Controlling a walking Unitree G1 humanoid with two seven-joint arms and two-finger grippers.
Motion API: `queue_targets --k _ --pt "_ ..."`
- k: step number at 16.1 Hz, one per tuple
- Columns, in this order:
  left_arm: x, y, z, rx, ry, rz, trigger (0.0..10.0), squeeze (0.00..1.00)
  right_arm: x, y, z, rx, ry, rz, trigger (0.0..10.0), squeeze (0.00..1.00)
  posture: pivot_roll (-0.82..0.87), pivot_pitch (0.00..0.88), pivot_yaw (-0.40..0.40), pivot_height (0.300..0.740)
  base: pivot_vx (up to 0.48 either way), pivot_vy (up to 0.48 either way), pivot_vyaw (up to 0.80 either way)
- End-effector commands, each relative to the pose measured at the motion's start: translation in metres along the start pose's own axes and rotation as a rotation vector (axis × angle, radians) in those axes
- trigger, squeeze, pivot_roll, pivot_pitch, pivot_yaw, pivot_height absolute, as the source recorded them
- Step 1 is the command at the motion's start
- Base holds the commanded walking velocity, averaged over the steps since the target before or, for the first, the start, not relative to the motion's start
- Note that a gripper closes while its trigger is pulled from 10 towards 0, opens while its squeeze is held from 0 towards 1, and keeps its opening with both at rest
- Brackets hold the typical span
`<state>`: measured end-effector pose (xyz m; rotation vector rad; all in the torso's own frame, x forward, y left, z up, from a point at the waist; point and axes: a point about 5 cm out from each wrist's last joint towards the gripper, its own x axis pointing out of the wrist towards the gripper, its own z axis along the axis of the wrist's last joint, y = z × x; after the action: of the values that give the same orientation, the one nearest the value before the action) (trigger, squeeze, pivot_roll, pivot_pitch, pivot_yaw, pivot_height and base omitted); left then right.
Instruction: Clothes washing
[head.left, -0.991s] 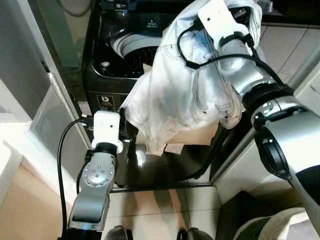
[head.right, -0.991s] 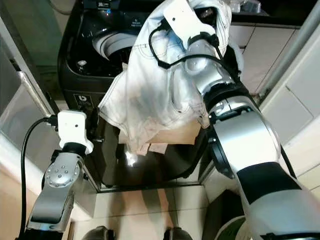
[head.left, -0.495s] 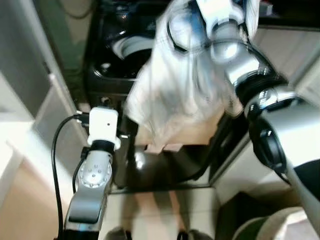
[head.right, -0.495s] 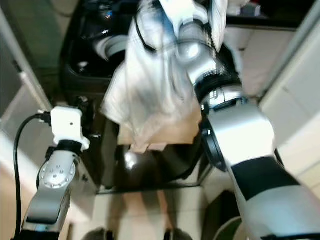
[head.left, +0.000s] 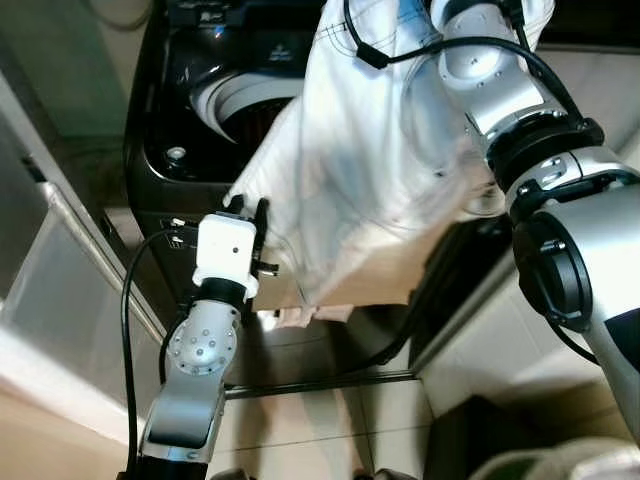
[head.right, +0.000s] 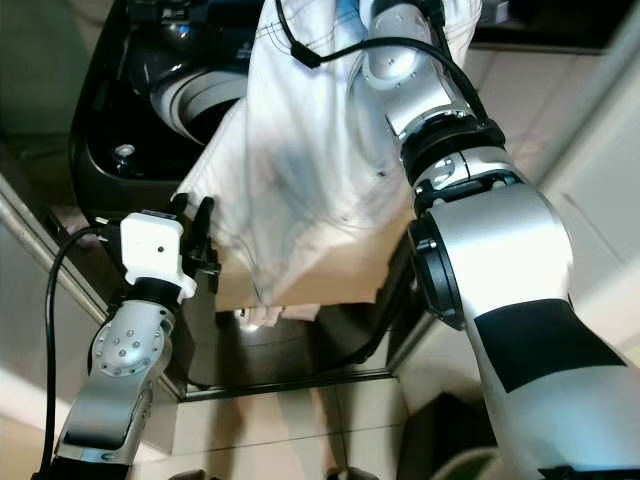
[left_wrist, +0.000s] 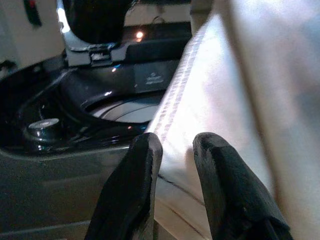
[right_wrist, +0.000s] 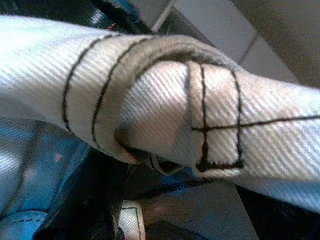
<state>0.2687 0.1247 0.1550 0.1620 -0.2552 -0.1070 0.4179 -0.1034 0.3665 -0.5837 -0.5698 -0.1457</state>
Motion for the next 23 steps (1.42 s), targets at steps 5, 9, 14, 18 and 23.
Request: queue_targets --k 5,9,14,18,23 --pt "0.008 0.011 0.085 0.125 -0.353 -0.02 10.0 0.0 0.015 -0.018 0.036 0.03 -0.105 -0.051 10.0 0.0 0.1 0.0 -0.11 0.726 0.48 0.0 0.0" --pt "0.015 0.036 0.159 0.149 -0.589 -0.001 10.0 0.0 0.018 -0.024 0.043 0.028 -0.115 -0.058 10.0 0.0 0.13 0.0 -0.122 0.726 0.24 0.0 0.0" --pt "0.01 0.023 0.176 0.096 -0.614 -0.03 10.0 0.0 0.007 0.009 0.018 -0.09 0.007 0.142 10.0 0.0 0.18 0.0 -0.165 0.726 0.0 0.0 0.0" --pt "0.005 0.021 0.181 0.107 -0.601 -0.062 10.0 0.0 -0.028 0.059 -0.029 -0.495 0.062 0.506 10.0 0.0 0.22 0.008 -0.196 0.726 0.0 0.0 0.0" --pt "0.003 0.023 0.181 0.128 -0.577 -0.051 10.0 0.0 -0.034 0.064 -0.039 -0.127 0.232 0.511 10.0 1.0 0.23 0.002 -0.203 0.726 0.0 0.0 0.0"
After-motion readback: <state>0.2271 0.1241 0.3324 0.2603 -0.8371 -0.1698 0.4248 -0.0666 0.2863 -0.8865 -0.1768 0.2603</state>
